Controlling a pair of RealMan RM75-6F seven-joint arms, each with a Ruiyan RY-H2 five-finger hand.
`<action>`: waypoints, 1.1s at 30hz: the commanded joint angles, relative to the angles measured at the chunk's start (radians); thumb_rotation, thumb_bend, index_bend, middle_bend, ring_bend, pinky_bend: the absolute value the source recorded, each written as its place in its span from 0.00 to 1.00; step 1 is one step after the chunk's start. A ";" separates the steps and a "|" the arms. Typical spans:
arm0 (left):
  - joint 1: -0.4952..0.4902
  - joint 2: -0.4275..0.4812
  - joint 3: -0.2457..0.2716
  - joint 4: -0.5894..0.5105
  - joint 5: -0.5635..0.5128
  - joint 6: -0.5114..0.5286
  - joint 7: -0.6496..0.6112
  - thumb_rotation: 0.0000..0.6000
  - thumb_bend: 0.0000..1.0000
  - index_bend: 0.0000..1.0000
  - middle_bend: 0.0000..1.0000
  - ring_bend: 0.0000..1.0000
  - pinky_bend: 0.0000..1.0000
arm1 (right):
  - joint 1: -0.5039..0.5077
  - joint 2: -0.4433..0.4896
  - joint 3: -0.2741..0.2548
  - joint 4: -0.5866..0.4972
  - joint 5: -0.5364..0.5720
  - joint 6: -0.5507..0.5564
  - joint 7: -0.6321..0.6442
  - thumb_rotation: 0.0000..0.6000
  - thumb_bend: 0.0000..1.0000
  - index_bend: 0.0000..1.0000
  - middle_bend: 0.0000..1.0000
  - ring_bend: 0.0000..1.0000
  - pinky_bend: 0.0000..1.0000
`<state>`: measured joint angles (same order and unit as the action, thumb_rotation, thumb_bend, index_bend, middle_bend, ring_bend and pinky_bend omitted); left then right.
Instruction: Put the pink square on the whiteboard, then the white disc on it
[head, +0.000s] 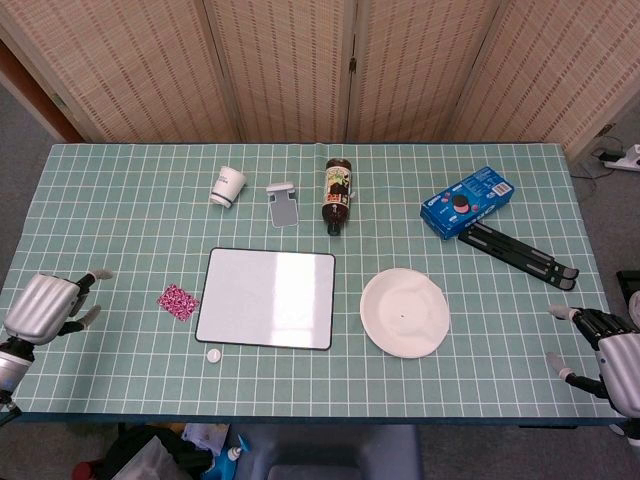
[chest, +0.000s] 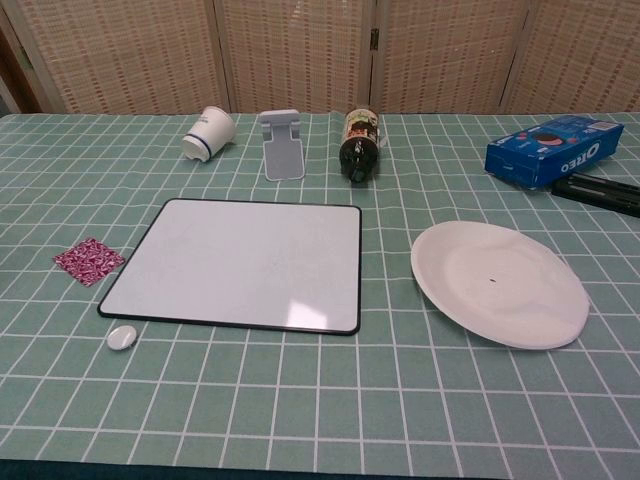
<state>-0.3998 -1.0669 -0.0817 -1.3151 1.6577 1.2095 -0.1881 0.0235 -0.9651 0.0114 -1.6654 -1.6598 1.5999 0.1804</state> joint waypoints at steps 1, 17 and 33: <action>-0.067 -0.014 0.021 0.054 0.047 -0.065 -0.040 1.00 0.32 0.26 0.91 0.90 1.00 | -0.001 0.003 -0.001 -0.004 -0.001 0.001 -0.003 1.00 0.23 0.27 0.35 0.31 0.36; -0.253 -0.103 0.108 0.203 0.113 -0.268 -0.043 1.00 0.31 0.25 0.99 0.96 1.00 | 0.000 0.008 0.000 -0.017 0.005 -0.008 -0.017 1.00 0.23 0.27 0.35 0.31 0.36; -0.316 -0.218 0.150 0.290 0.090 -0.342 -0.017 1.00 0.25 0.31 1.00 0.97 1.00 | 0.002 0.011 0.000 -0.022 0.012 -0.017 -0.025 1.00 0.23 0.27 0.35 0.31 0.36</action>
<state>-0.7102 -1.2766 0.0637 -1.0320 1.7509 0.8755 -0.2107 0.0252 -0.9539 0.0117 -1.6872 -1.6477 1.5827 0.1551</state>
